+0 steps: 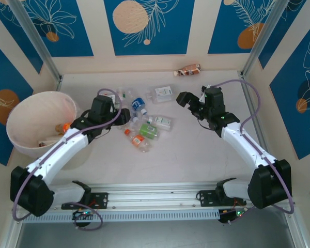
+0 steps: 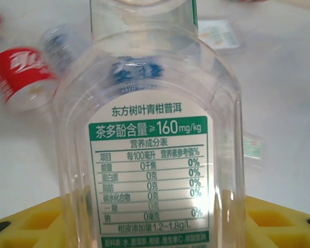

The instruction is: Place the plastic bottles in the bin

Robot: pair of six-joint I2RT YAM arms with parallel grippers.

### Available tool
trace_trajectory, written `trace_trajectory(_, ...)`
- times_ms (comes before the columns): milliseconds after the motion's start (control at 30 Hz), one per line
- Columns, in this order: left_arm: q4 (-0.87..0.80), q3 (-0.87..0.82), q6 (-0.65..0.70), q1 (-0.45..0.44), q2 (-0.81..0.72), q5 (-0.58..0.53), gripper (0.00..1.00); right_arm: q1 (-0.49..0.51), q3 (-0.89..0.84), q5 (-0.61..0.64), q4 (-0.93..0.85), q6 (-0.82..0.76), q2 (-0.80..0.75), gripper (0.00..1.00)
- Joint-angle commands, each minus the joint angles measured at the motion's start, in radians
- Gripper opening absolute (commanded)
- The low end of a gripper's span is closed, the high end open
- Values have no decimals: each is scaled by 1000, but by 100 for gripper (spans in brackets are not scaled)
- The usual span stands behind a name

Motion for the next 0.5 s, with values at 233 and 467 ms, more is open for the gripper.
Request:
trace_trajectory(233,43,175,104,-4,-155,279,0,28,-22,-74,117,-91,-58,100)
trace_trajectory(467,-121,289,221,-3,-235,45,0,40,-14,-62,107,-96,-46,100)
